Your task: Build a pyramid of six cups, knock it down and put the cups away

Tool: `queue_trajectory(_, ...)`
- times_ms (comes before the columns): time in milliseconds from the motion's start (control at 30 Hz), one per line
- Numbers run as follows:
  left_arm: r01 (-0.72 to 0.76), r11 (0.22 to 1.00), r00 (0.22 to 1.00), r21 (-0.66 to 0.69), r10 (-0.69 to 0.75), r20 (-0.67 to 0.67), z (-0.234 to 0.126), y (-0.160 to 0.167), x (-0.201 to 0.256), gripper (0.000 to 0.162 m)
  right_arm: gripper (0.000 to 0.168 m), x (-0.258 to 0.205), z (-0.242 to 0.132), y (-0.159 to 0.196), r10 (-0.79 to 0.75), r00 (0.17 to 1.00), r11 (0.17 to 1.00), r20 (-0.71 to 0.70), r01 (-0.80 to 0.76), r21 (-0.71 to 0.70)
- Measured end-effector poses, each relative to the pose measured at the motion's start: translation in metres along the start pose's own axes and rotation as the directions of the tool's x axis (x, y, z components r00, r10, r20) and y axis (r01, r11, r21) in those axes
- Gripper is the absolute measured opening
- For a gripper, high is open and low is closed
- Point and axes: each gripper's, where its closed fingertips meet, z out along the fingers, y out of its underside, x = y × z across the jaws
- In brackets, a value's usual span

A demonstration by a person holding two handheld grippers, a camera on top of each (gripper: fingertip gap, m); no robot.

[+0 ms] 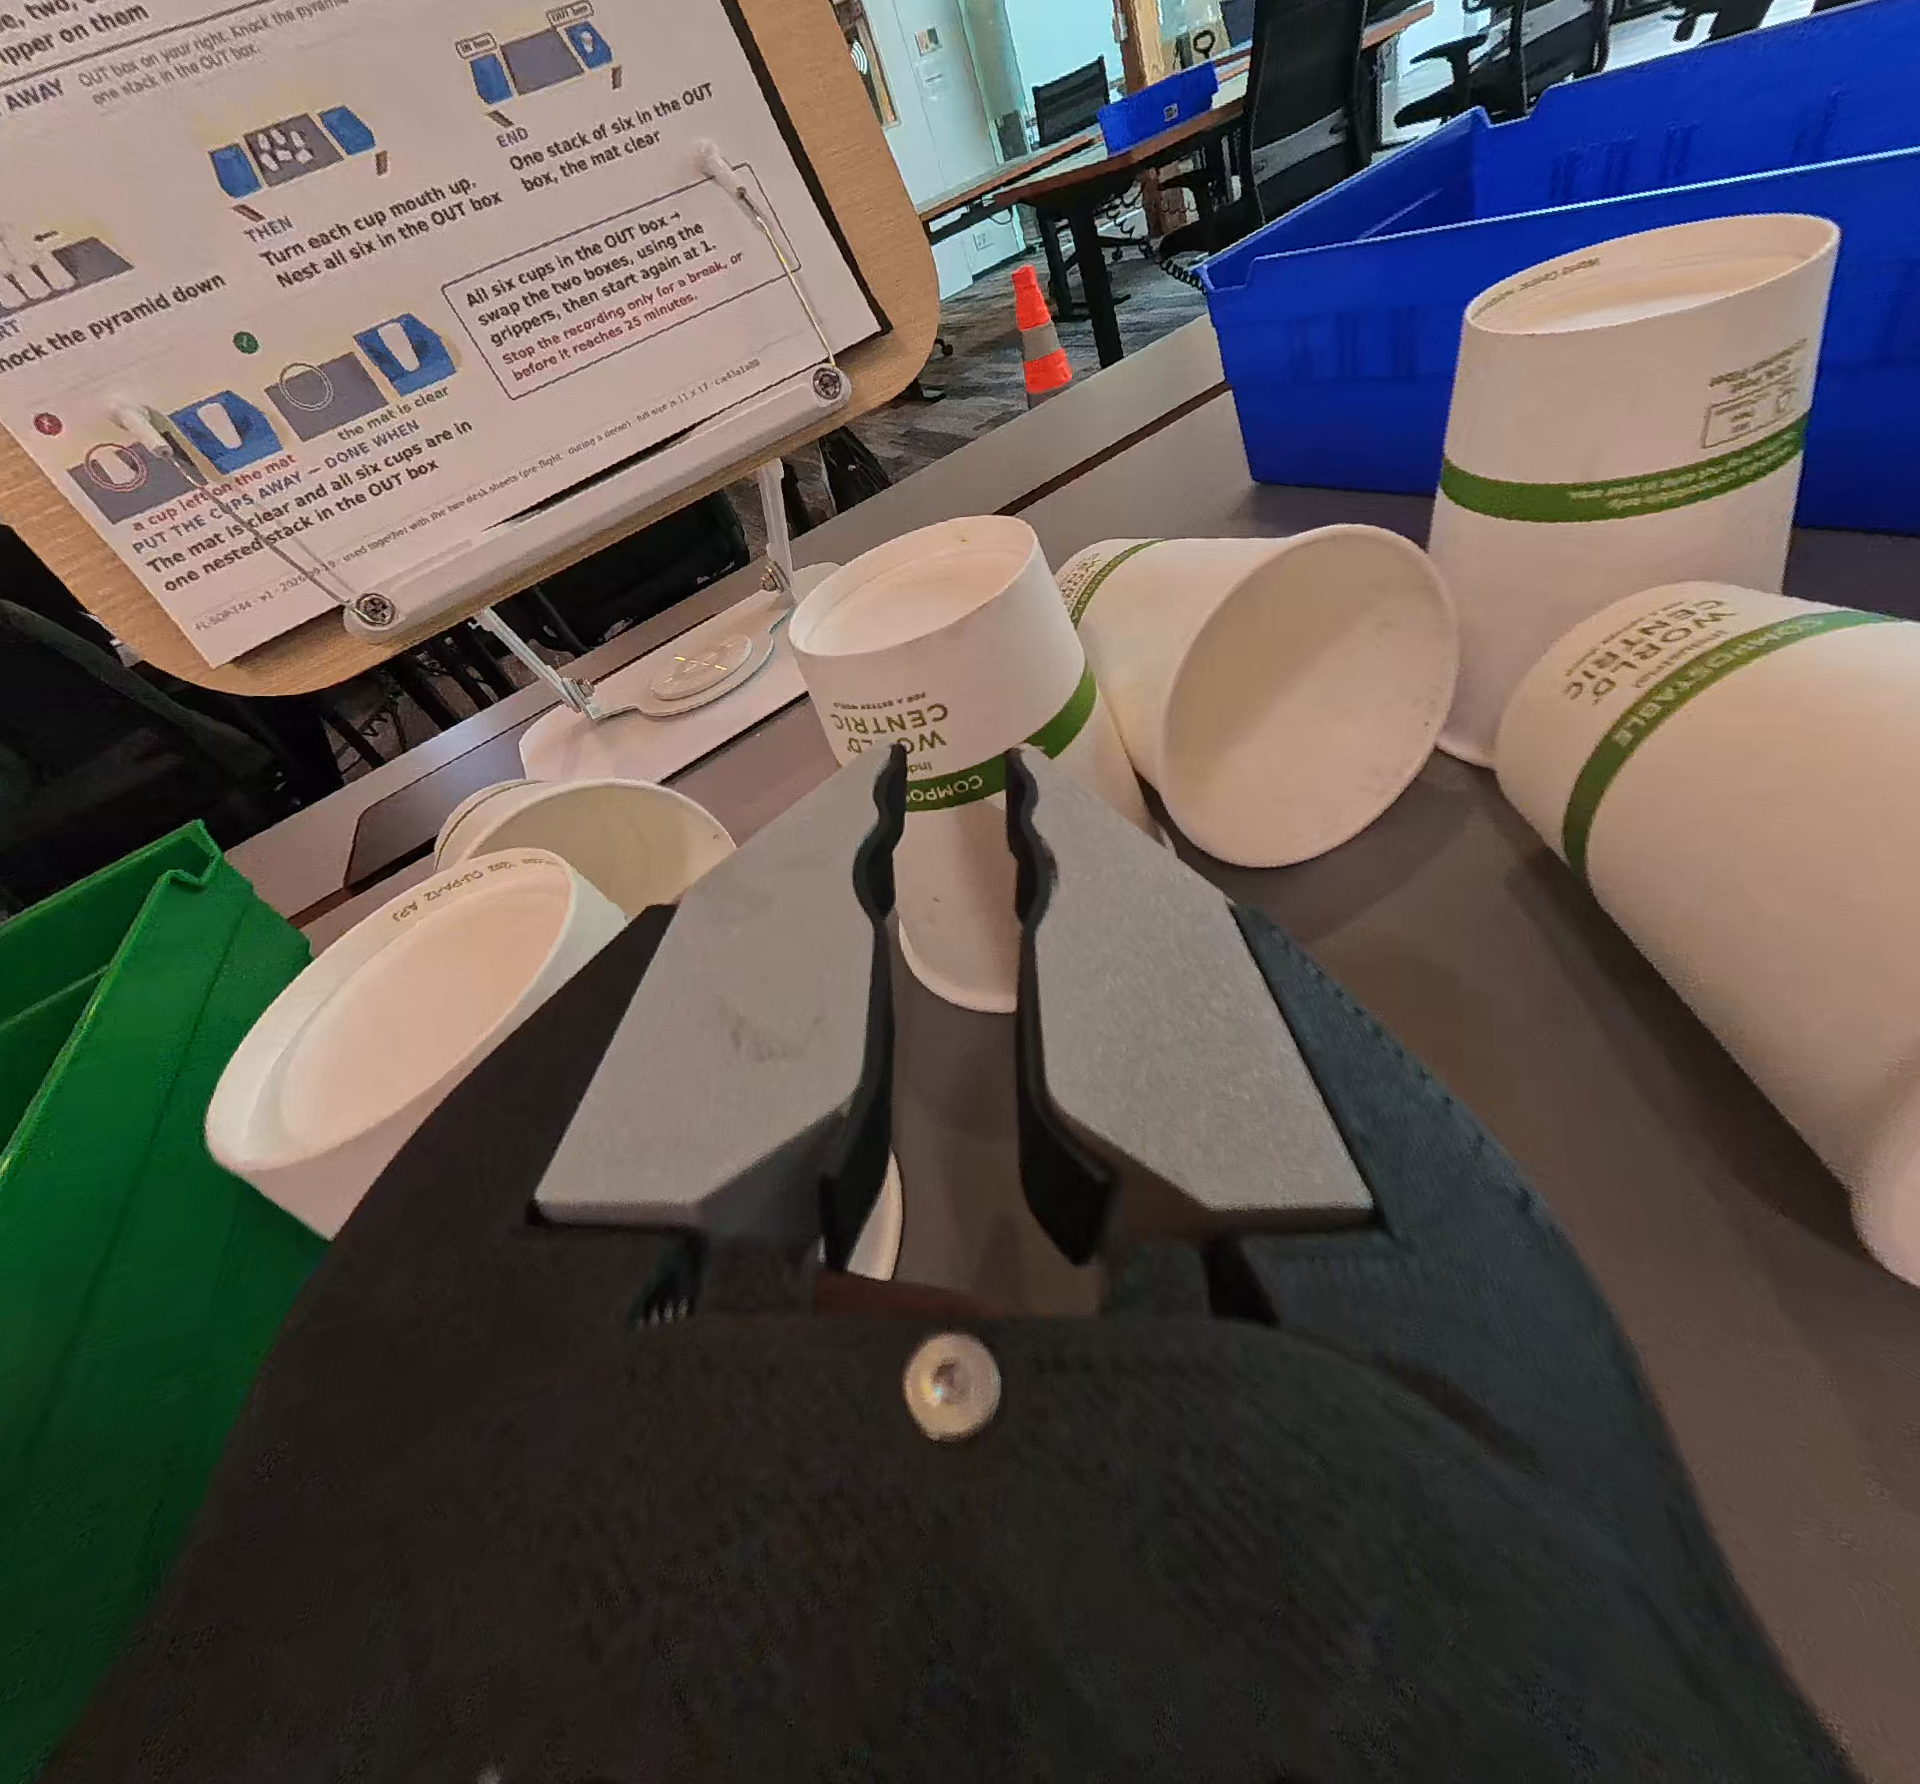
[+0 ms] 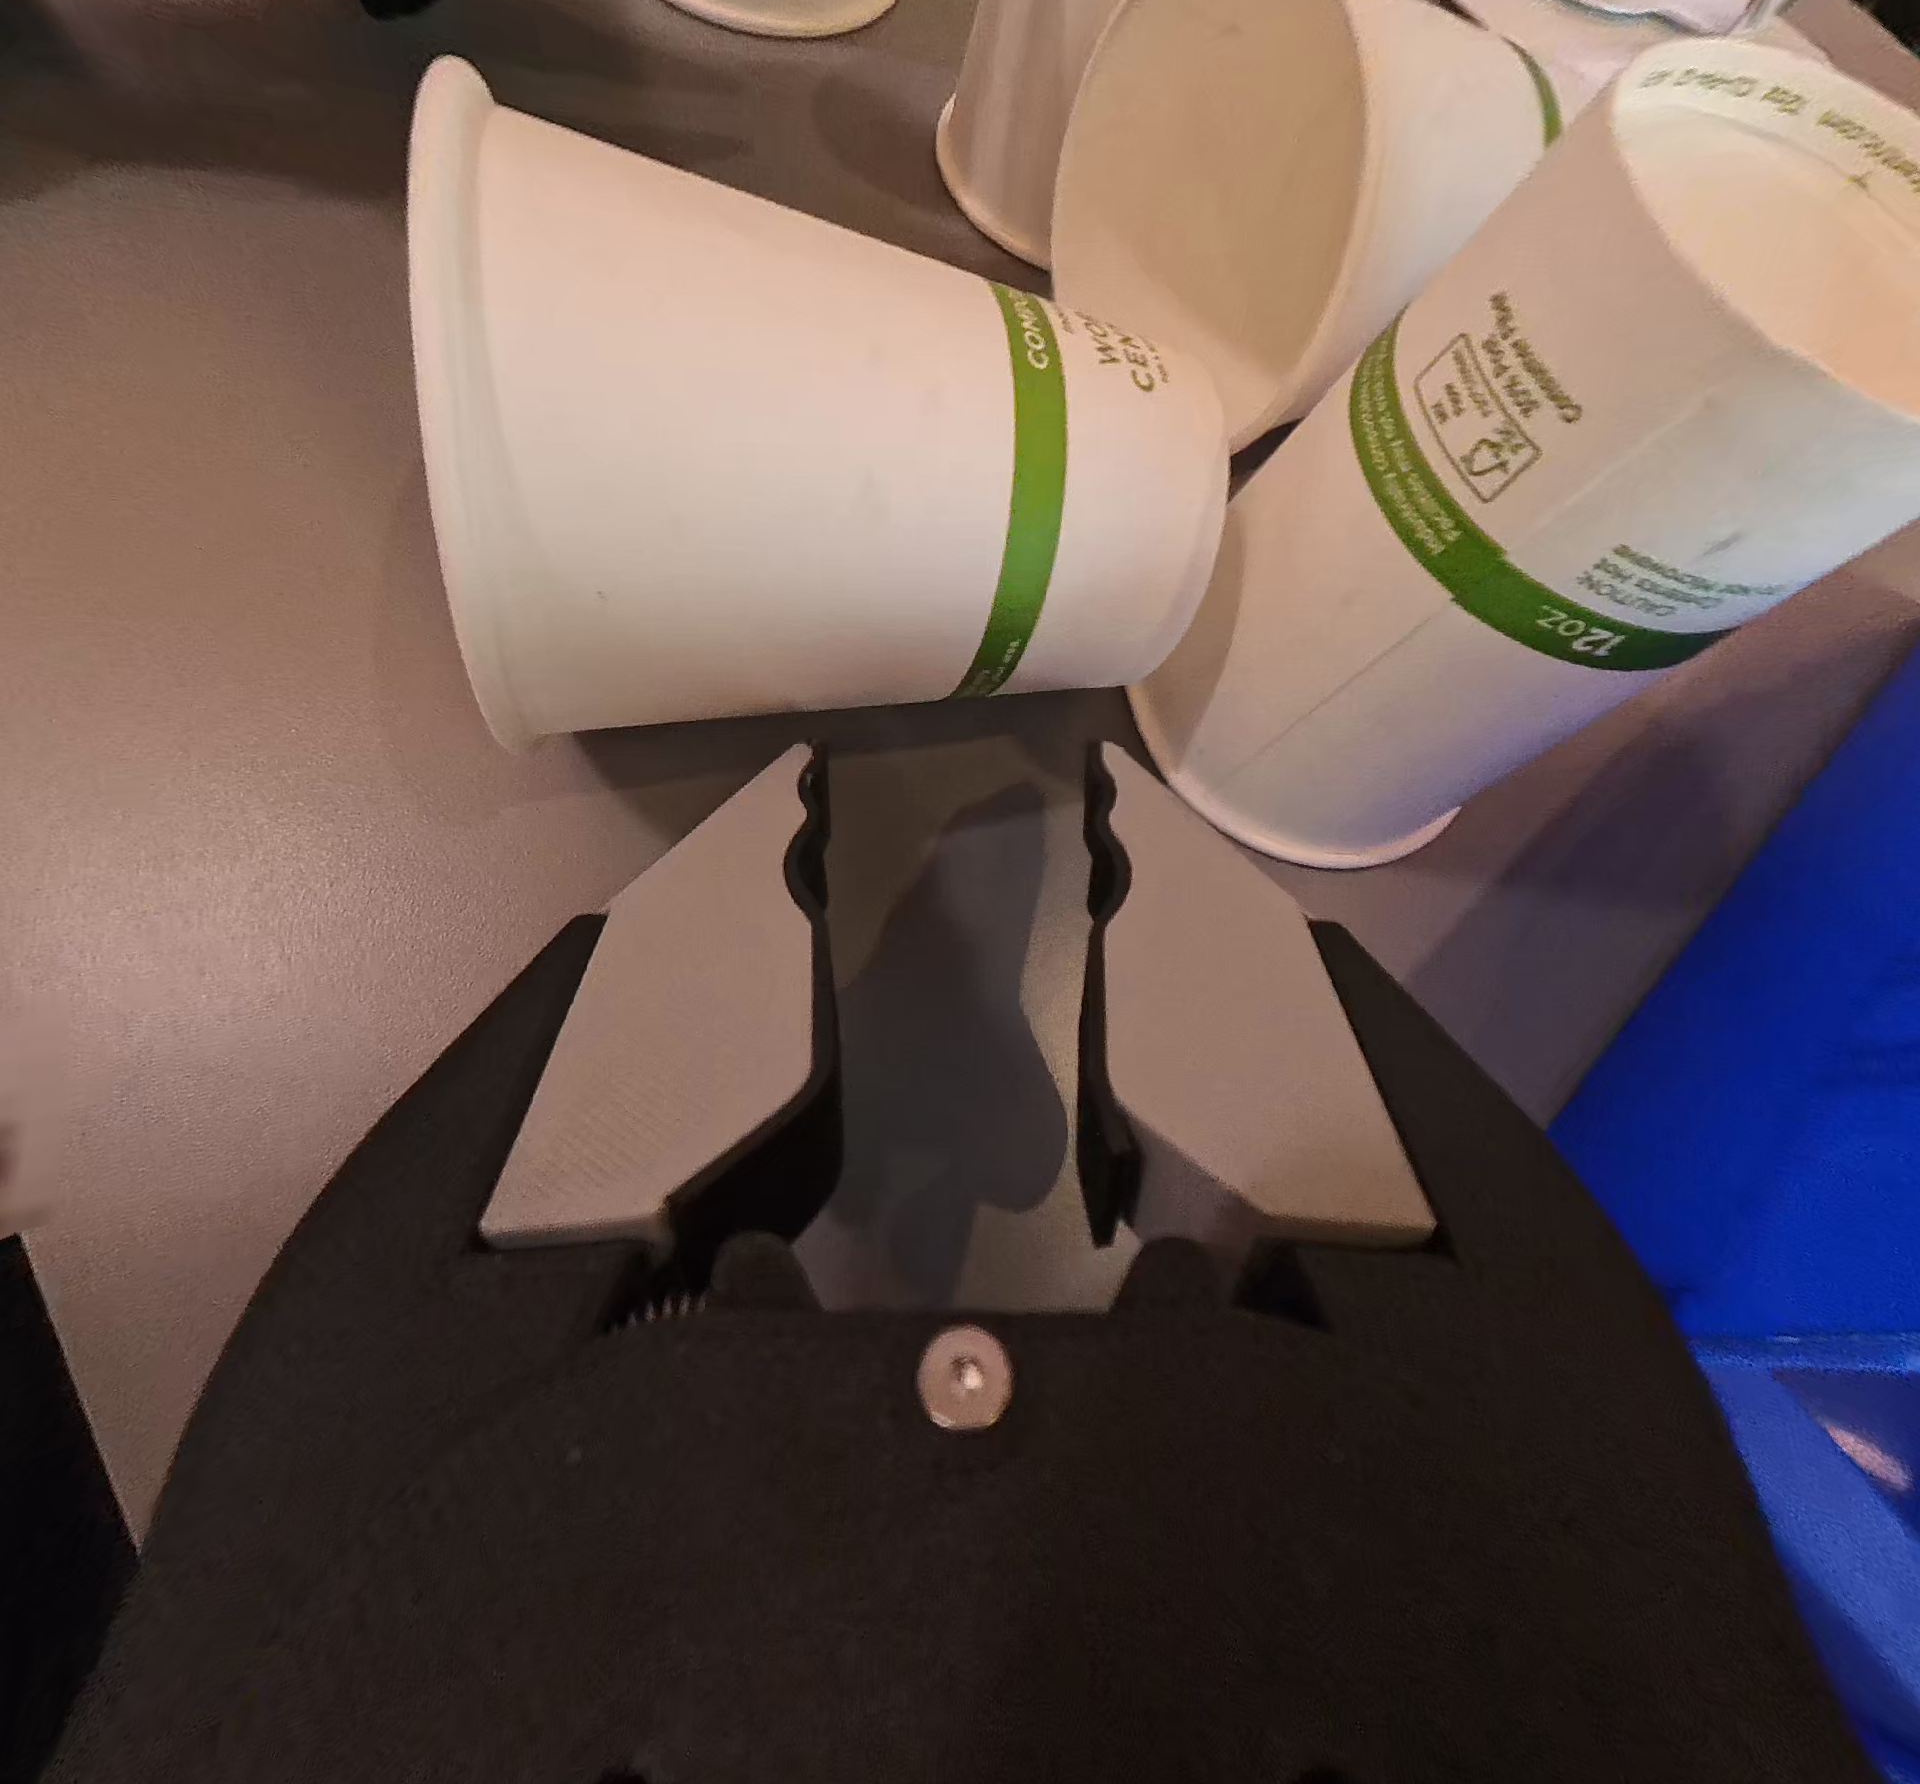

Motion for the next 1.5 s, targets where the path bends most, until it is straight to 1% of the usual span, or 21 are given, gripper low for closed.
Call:
queue_trajectory(167,-0.053,0.999,0.999,-0.011,0.053,-0.008,0.002,0.001,0.006,0.015,0.047,0.004,-0.008,-0.008,0.029,1.0,0.997,-0.009,-0.029,0.07)
queue_trajectory(333,-0.152,0.988,0.988,-0.036,0.153,0.012,0.005,0.005,0.011,0.012,0.048,0.005,-0.009,-0.009,0.027,1.0,0.997,-0.015,-0.026,0.077)
queue_trajectory(433,-0.127,0.991,0.992,-0.046,0.127,-0.004,0.006,0.008,0.013,0.012,0.049,0.003,-0.006,-0.007,0.009,1.0,0.998,-0.019,-0.008,0.057)
queue_trajectory(633,-0.044,0.999,0.999,-0.03,0.044,0.002,0.003,0.005,0.005,0.012,0.051,0.002,-0.002,-0.001,-0.02,0.999,1.0,-0.034,0.02,0.009)
queue_trajectory(867,-0.111,0.993,0.994,-0.043,0.111,-0.002,0.005,0.008,0.01,0.012,0.052,0.003,-0.004,-0.004,-0.01,0.999,0.999,-0.037,0.011,0.033)
queue_trajectory(1233,-0.125,0.991,0.992,-0.054,0.125,-0.014,0.006,0.01,0.013,0.012,0.05,0.003,-0.002,-0.003,-0.032,0.998,0.999,-0.052,0.033,0.016)
queue_trajectory(1367,-0.14,0.988,0.99,-0.059,0.139,-0.012,0.006,0.011,0.014,0.012,0.046,0.012,-0.008,-0.008,0.009,0.996,0.997,-0.084,-0.003,0.072)
queue_trajectory(1433,-0.144,0.988,0.99,-0.061,0.143,-0.013,0.007,0.011,0.014,0.012,0.046,0.028,-0.017,-0.016,0.057,0.985,0.989,-0.163,-0.033,0.145)
queue_trajectory(1500,-0.146,0.987,0.989,-0.062,0.145,-0.013,0.007,0.011,0.014,0.012,0.047,0.055,-0.033,-0.027,0.147,0.945,0.961,-0.292,-0.066,0.269)
